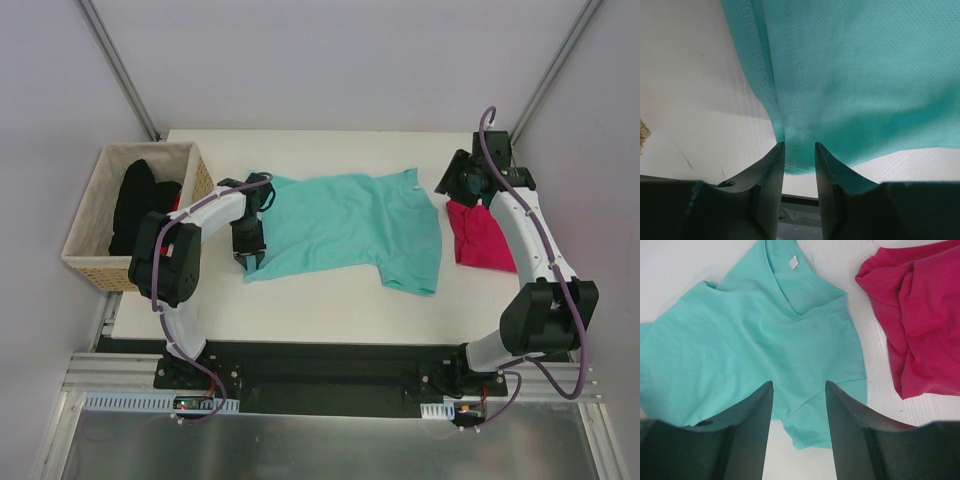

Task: Fold and stack the t-shirts
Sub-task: Grap the side of the flattened tshirt closest away from the robot with both arms

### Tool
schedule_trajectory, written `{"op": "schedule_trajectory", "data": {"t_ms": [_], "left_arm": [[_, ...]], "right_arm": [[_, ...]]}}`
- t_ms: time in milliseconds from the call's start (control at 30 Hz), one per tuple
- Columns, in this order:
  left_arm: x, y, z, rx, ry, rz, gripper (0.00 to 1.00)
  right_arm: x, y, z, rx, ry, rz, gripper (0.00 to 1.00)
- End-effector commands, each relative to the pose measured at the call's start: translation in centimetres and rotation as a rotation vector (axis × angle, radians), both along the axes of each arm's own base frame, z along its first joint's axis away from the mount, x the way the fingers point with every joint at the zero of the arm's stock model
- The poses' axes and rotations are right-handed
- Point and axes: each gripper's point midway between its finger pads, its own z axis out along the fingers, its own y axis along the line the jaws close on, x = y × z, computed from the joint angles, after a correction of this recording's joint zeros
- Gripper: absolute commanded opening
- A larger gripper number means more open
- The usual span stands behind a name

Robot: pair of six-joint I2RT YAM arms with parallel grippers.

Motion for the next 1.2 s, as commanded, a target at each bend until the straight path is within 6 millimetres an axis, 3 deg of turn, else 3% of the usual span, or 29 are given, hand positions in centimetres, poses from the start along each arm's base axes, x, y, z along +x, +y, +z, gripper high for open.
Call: {"op": "schedule_trajectory", "data": {"t_ms": [0,333,600,767,967,1167], "left_arm": [[-1.2,0.3,-0.4,0.016,0.035,0.022,0.29],[-4.3,0.5,0.1,-0.002,0.073,0.063,0.29],[-3.9,0.2,0.5,-0.011,0.064,0.046,0.3],[-4.4,-1.1,0.6,-0.041,0.089,0.012,0.3],[-5.6,-1.3,0.2,-0.028,0.127,-0.016,0.16],[-6.0,-0.8,0.2,-0.006,0.136,-0.015,0.25]], "right_arm": [[-0.7,0.0,2.7,0.012,-0.035,-0.025,0.5],[-0.2,0.2,3.3,0.032,-0.04,-0.033,0.5],[-0.3,0.6,2.9,0.048,-0.031,-0.028,0.51],[-0.6,0.5,3.1,0.046,-0.037,-0.028,0.51],[-1.0,0.3,2.8,0.045,-0.031,-0.039,0.51],[-1.1,0.2,3.0,0.038,-0.04,-0.041,0.51]]}}
